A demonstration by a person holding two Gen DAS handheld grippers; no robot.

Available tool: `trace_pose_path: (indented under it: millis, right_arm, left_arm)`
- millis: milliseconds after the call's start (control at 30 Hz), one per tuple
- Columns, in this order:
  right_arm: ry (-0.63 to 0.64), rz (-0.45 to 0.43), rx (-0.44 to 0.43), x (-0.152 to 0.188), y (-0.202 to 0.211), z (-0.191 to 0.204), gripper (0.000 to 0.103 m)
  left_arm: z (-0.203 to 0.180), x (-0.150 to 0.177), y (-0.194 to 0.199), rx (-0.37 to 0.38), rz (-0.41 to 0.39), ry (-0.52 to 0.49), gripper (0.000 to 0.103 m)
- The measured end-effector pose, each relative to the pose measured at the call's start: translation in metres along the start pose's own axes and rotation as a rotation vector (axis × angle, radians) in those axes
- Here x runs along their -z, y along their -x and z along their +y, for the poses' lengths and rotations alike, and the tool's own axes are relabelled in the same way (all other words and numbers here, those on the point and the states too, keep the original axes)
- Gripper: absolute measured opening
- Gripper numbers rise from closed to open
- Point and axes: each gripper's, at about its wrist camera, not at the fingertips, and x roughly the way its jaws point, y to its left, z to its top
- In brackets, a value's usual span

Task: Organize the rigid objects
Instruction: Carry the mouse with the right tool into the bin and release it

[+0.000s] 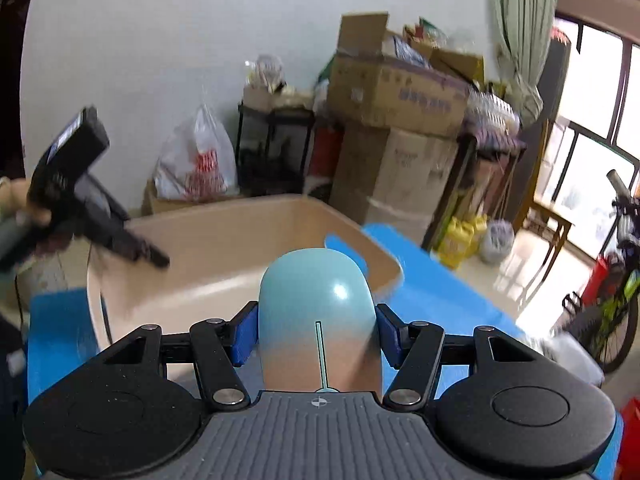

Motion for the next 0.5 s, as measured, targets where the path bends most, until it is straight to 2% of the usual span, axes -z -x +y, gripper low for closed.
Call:
trace_pose_path:
  millis: [233, 500]
  right_arm:
    - [0.021, -0.037, 0.01, -0.026, -0.04, 0.033, 0.064]
    - [0.016, 0.072, 0.021, -0.033, -0.092, 0.063, 0.064]
  left_arm:
    - [0.002, 0.0, 0.001, 0.005, -0.001, 0.0, 0.006]
    - [0.0, -0.001, 0.001, 0.001, -0.001, -0.001, 0.006]
